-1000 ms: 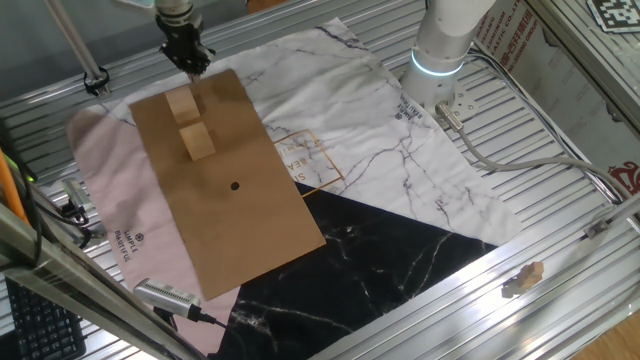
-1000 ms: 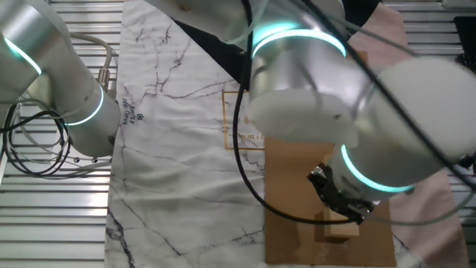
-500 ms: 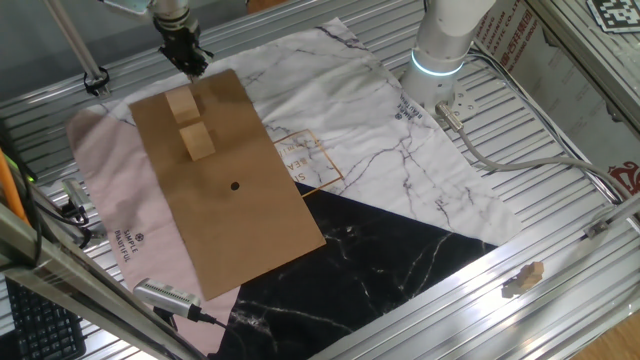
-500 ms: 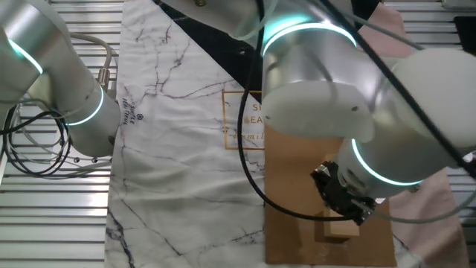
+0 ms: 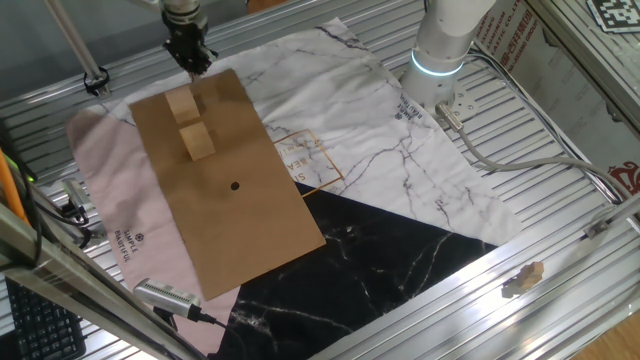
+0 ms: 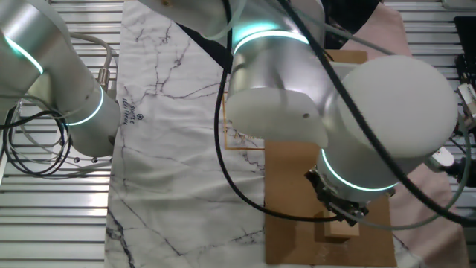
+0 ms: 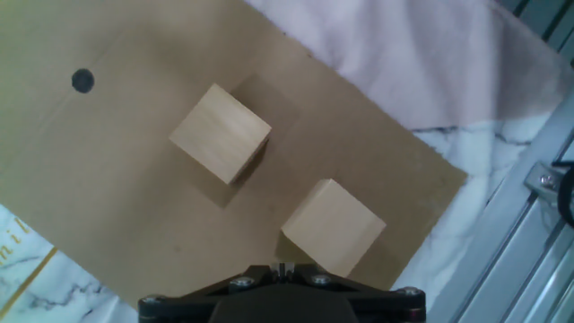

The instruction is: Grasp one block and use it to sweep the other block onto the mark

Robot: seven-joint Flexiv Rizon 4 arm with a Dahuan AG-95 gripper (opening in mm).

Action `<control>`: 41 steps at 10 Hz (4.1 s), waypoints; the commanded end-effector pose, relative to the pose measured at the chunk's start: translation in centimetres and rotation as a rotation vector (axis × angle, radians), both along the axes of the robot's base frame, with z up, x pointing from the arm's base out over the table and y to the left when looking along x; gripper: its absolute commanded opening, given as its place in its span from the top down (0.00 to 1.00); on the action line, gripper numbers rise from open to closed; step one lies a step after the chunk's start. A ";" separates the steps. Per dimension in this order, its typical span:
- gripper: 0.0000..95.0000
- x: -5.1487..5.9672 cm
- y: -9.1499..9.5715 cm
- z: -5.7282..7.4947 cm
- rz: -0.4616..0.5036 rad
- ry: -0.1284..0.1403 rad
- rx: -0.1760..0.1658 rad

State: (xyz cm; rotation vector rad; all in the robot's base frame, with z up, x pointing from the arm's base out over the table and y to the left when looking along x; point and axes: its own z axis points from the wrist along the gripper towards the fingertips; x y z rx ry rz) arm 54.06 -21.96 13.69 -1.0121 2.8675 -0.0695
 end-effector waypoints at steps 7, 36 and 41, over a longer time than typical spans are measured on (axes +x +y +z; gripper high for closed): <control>1.00 -0.1 -4.4 -2.0 0.035 0.041 0.019; 1.00 6.0 -2.7 -4.7 0.690 0.023 -0.013; 1.00 6.1 -2.5 -4.9 0.694 0.034 -0.015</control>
